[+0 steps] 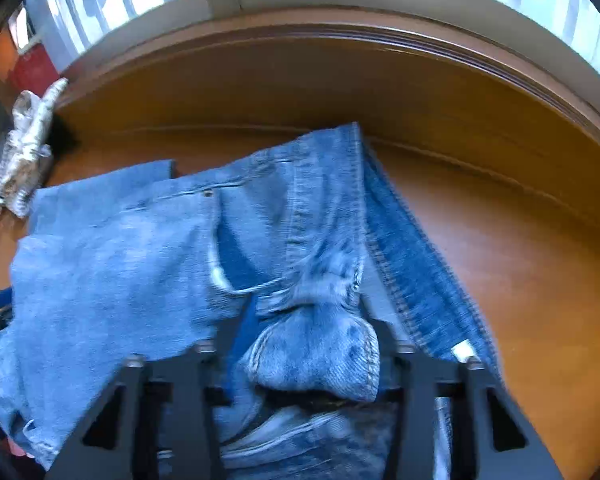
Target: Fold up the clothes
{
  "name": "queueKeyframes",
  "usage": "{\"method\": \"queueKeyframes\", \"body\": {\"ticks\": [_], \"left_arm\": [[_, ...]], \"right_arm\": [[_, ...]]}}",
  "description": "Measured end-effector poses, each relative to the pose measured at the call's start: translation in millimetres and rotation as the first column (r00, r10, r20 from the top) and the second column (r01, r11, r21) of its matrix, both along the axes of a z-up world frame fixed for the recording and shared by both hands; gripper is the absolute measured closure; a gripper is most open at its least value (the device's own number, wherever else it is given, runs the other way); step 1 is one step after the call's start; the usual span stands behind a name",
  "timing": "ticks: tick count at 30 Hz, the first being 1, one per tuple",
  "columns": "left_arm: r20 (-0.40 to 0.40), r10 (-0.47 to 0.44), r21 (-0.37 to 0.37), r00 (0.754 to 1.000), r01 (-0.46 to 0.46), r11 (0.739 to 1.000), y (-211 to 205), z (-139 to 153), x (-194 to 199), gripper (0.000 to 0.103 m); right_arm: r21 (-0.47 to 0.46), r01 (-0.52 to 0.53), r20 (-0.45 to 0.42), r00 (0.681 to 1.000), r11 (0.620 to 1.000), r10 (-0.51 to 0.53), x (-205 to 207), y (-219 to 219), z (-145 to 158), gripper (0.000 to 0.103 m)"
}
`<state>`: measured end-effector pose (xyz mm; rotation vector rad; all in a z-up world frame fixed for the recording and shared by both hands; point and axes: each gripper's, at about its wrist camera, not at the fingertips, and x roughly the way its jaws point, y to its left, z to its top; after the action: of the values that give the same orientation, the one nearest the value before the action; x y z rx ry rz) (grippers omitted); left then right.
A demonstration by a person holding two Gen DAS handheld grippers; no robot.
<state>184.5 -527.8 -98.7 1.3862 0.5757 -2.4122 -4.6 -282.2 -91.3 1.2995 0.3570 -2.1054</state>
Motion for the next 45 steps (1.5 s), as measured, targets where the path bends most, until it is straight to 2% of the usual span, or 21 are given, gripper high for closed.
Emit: {"method": "queueKeyframes", "body": {"ticks": [1, 2, 3, 5, 6, 10, 13, 16, 19, 23, 26, 29, 31, 32, 34, 39, 41, 45], "left_arm": [[-0.01, -0.009, -0.004, 1.0, 0.009, 1.0, 3, 0, 0, 0.046], [-0.019, -0.018, -0.013, 1.0, 0.018, 1.0, 7, 1, -1, 0.07], [-0.028, -0.03, -0.028, 0.999, 0.029, 0.999, 12, 5, -2, 0.08], [-0.041, -0.05, -0.074, 0.998, 0.046, 0.996, 23, 12, -4, 0.093], [-0.046, -0.053, -0.11, 0.998, 0.047, 0.993, 27, 18, -4, 0.095], [-0.089, -0.054, -0.154, 0.995, 0.04, 0.987, 29, 43, -3, 0.096], [-0.111, -0.069, -0.196, 0.991, 0.047, 0.979, 35, 59, -2, 0.096], [-0.119, -0.105, -0.242, 0.987, 0.074, 0.967, 46, 68, 8, 0.096], [-0.108, -0.131, -0.275, 0.986, 0.097, 0.957, 54, 74, 12, 0.096], [-0.099, -0.154, -0.286, 0.983, 0.12, 0.951, 61, 76, 6, 0.096], [-0.091, -0.197, -0.313, 0.976, 0.159, 0.936, 77, 80, -2, 0.093], [-0.078, -0.224, -0.373, 0.972, 0.18, 0.91, 92, 86, -7, 0.091], [-0.085, -0.226, -0.402, 0.97, 0.174, 0.899, 97, 92, -11, 0.087], [-0.09, -0.225, -0.41, 0.97, 0.17, 0.896, 98, 96, -11, 0.084], [-0.1, -0.226, -0.428, 0.969, 0.163, 0.889, 102, 104, -10, 0.078], [-0.102, -0.277, -0.48, 0.955, 0.197, 0.855, 126, 114, -23, 0.063], [-0.089, -0.278, -0.484, 0.956, 0.203, 0.851, 133, 112, -28, 0.062], [-0.065, -0.24, -0.453, 0.968, 0.186, 0.872, 133, 106, -31, 0.062]], "right_arm": [[-0.006, -0.002, -0.018, 1.0, 1.0, 0.002, 6, 0, 2, 0.081], [-0.018, -0.004, -0.034, 0.999, 1.0, 0.003, 12, 1, 5, 0.083], [-0.041, 0.002, -0.051, 0.999, 0.999, -0.004, 17, 3, 11, 0.083], [-0.119, 0.023, -0.088, 0.996, 0.993, -0.034, 27, 13, 30, 0.084], [-0.175, 0.041, -0.1, 0.993, 0.984, -0.059, 31, 22, 45, 0.084], [-0.349, 0.093, -0.182, 0.969, 0.933, -0.165, 46, 68, 111, 0.084], [-0.392, 0.125, -0.25, 0.939, 0.911, -0.236, 51, 101, 145, 0.084], [-0.38, 0.196, -0.281, 0.906, 0.904, -0.315, 44, 138, 154, 0.084], [-0.311, 0.333, -0.266, 0.869, 0.89, -0.418, 24, 173, 137, 0.084], [-0.164, 0.508, -0.204, 0.821, 0.846, -0.533, -9, 207, 91, 0.084], [-0.161, 0.576, -0.131, 0.792, 0.801, -0.596, -21, 231, 60, 0.082], [-0.195, 0.645, -0.017, 0.751, 0.739, -0.66, -25, 259, 37, 0.069], [-0.206, 0.667, 0.019, 0.735, 0.716, -0.678, -17, 272, 35, 0.06], [-0.203, 0.667, 0.013, 0.733, 0.717, -0.68, -7, 267, 38, 0.059], [-0.175, 0.663, -0.053, 0.732, 0.728, -0.68, 7, 264, 48, 0.058], [-0.16, 0.624, -0.186, 0.742, 0.765, -0.644, 24, 243, 70, 0.057], [-0.17, 0.588, -0.202, 0.765, 0.791, -0.612, 35, 237, 78, 0.057], [-0.153, 0.434, -0.246, 0.853, 0.888, -0.46, 56, 189, 89, 0.051]]}}
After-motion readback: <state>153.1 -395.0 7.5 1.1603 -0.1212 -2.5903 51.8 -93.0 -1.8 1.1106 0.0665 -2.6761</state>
